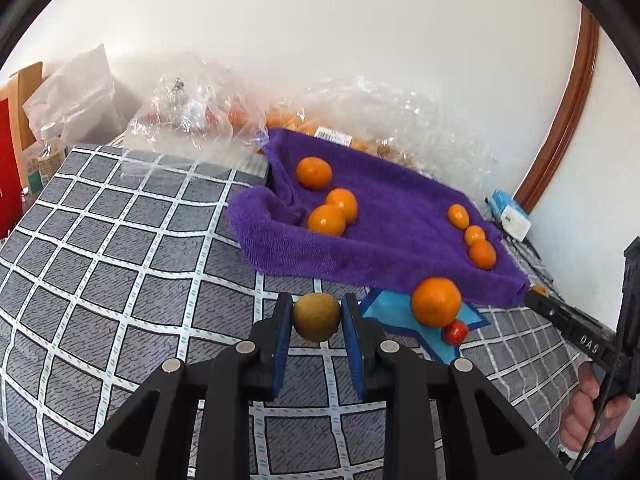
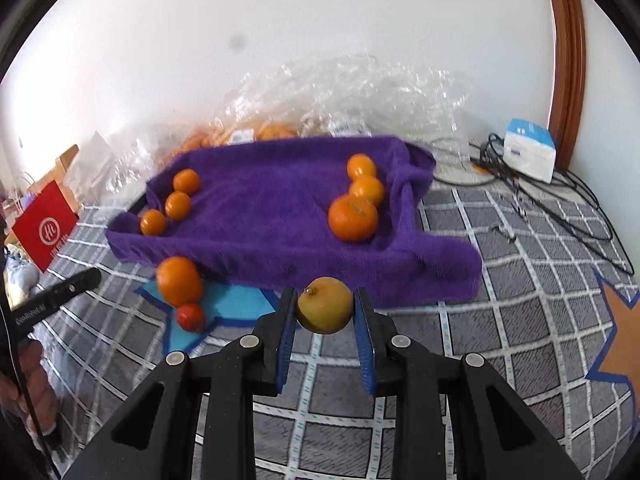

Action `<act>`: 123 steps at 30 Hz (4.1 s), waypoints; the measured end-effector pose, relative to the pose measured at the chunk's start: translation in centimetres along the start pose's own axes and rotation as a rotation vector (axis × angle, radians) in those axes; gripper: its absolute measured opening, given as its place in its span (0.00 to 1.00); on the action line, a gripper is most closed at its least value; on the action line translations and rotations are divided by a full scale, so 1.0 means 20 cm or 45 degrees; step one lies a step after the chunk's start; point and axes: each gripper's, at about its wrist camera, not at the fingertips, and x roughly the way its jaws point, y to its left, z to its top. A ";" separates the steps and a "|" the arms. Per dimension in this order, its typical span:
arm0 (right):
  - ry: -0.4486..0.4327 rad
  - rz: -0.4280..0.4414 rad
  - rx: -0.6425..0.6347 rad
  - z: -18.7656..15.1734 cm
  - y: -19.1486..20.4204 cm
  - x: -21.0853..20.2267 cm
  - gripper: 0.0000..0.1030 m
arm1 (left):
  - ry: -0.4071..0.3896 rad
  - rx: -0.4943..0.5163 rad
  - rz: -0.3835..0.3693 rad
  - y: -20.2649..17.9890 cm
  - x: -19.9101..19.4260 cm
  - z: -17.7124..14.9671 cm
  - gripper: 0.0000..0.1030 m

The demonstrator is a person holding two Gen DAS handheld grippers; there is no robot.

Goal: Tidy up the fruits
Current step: 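Carry both held fruits over the towel and open both grippers, then withdraw both grippers from the towel toward the blue star mat, then close the right gripper on the small red fruit while the left gripper grasps an orange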

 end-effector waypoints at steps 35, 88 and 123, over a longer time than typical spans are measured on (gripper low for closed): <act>0.164 0.051 0.131 0.21 -0.17 0.37 0.28 | -0.003 -0.033 0.137 -0.10 0.19 0.38 0.23; 0.131 0.081 -0.071 0.00 0.25 0.11 0.35 | 0.057 -0.017 0.201 0.14 -0.02 0.00 0.35; 0.177 -0.049 -0.120 -0.12 0.16 0.13 0.23 | 0.055 -0.083 0.092 0.16 -0.03 -0.05 0.35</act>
